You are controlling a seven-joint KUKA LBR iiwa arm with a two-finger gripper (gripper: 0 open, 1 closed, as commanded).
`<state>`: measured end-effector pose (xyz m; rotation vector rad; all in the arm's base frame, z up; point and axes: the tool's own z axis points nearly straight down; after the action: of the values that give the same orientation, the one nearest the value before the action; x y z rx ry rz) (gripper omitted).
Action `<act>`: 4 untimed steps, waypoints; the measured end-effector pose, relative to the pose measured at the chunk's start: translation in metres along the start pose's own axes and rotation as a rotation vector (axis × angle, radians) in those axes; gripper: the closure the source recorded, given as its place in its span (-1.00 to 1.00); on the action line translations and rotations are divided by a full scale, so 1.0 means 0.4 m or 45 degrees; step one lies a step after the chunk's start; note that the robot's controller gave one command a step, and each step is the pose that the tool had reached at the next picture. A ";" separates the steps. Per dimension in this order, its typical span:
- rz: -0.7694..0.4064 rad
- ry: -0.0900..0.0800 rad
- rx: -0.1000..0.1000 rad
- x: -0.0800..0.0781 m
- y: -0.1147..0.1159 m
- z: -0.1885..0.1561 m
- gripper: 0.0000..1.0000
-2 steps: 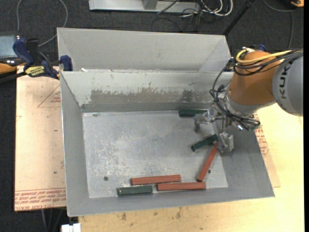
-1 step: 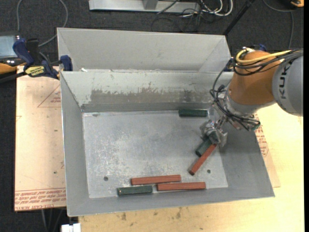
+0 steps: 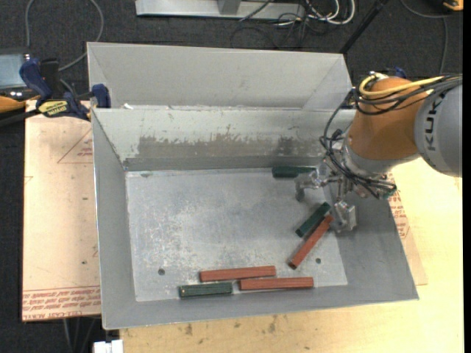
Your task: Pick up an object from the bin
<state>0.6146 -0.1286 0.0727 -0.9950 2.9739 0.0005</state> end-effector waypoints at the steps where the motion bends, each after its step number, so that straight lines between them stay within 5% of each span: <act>1: 0.000 -0.001 0.001 -0.001 -0.001 -0.004 1.00; 2: -0.222 -0.002 -0.001 0.000 -0.077 -0.041 1.00; 3: -0.223 -0.002 -0.002 0.001 -0.076 -0.040 1.00; 4: -0.303 -0.004 0.005 -0.088 -0.038 -0.167 1.00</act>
Offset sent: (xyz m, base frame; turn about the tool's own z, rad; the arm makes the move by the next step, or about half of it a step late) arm 0.0000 0.0000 0.0000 0.0000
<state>0.6515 -0.1199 0.1398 -1.3394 2.8310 -0.0044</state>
